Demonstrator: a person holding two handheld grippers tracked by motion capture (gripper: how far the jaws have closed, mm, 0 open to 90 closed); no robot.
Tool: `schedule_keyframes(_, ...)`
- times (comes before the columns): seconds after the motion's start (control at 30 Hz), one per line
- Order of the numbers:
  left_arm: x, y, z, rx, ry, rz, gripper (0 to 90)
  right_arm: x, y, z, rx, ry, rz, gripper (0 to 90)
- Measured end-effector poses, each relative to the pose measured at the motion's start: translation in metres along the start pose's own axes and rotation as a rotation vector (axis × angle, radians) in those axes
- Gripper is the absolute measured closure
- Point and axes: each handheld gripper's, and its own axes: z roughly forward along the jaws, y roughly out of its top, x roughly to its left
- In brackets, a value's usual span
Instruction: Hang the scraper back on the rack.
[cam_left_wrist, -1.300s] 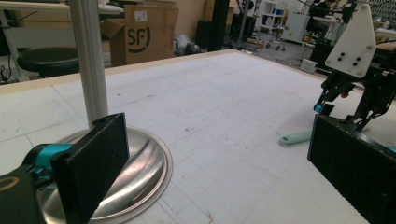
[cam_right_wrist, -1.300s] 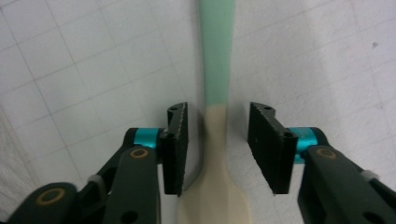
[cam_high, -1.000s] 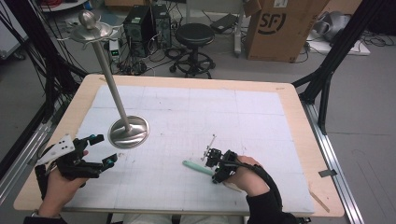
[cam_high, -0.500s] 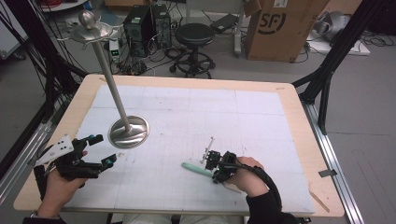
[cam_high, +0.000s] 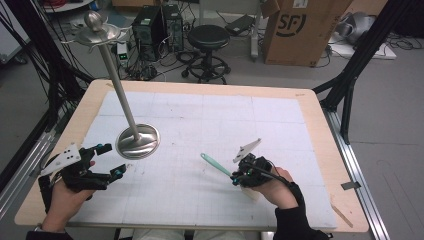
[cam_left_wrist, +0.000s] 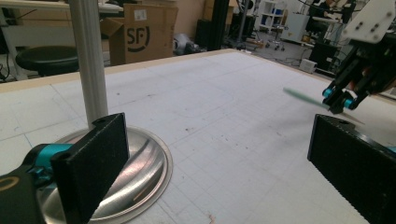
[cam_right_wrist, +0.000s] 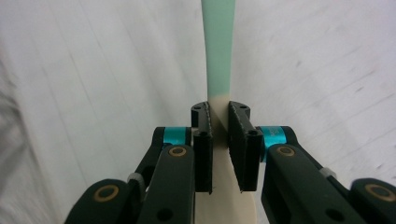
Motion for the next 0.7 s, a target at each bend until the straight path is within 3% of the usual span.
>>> schedule_keyframes(0.03, 0.0, 0.0, 0.0, -0.001, -0.001, -0.001, 6.0, -0.001, 0.0, -0.005, -0.037, -0.002, 0.011, 80.5)
schedule_keyframes(0.07, 0.0, 0.0, 0.001, -0.002, -0.002, 0.0, 6.0, -0.001, 0.0, -0.005, -0.037, -0.002, 0.011, 80.5)
schedule_keyframes(0.1, 0.0, 0.0, 0.001, -0.002, -0.003, 0.002, 6.0, -0.002, 0.0, -0.012, -0.125, 0.001, 0.027, 80.5)
schedule_keyframes(0.2, 0.0, 0.0, 0.001, -0.003, 0.0, -0.004, 5.9, -0.003, 0.0, -0.021, -0.237, 0.007, 0.031, 80.5)
schedule_keyframes(0.23, 0.0, 0.0, 0.001, -0.004, -0.003, -0.005, 5.9, -0.003, 0.0, -0.021, -0.237, 0.007, 0.031, 80.5)
schedule_keyframes(0.3, 0.0, 0.0, 0.002, -0.004, -0.004, -0.004, 6.0, -0.005, -0.002, -0.027, -0.345, 0.008, 0.046, 80.5)
schedule_keyframes(0.33, 0.0, 0.0, 0.003, -0.002, -0.005, -0.003, 6.0, -0.005, -0.002, -0.027, -0.345, 0.008, 0.046, 80.5)
schedule_keyframes(0.4, 0.0, 0.0, 0.004, -0.003, -0.008, -0.004, 6.0, -0.004, -0.004, -0.031, -0.417, -0.003, 0.045, 80.5)
schedule_keyframes(0.47, 0.0, 0.0, 0.005, -0.001, -0.009, -0.004, 6.0, -0.003, -0.004, -0.032, -0.437, -0.005, 0.051, 80.5)
schedule_keyframes(0.53, 0.0, 0.0, 0.006, -0.002, -0.012, -0.005, 6.0, -0.003, -0.004, -0.035, -0.489, 0.008, 0.055, 80.4)
schedule_keyframes(0.57, 0.0, 0.001, 0.006, 0.0, -0.012, -0.002, 6.0, -0.001, -0.003, -0.037, -0.539, 0.006, 0.048, 80.4)
schedule_keyframes(0.7, -0.001, 0.002, 0.009, -0.006, -0.019, -0.003, 6.0, 0.002, 0.0, -0.039, -0.602, 0.002, 0.028, 80.4)
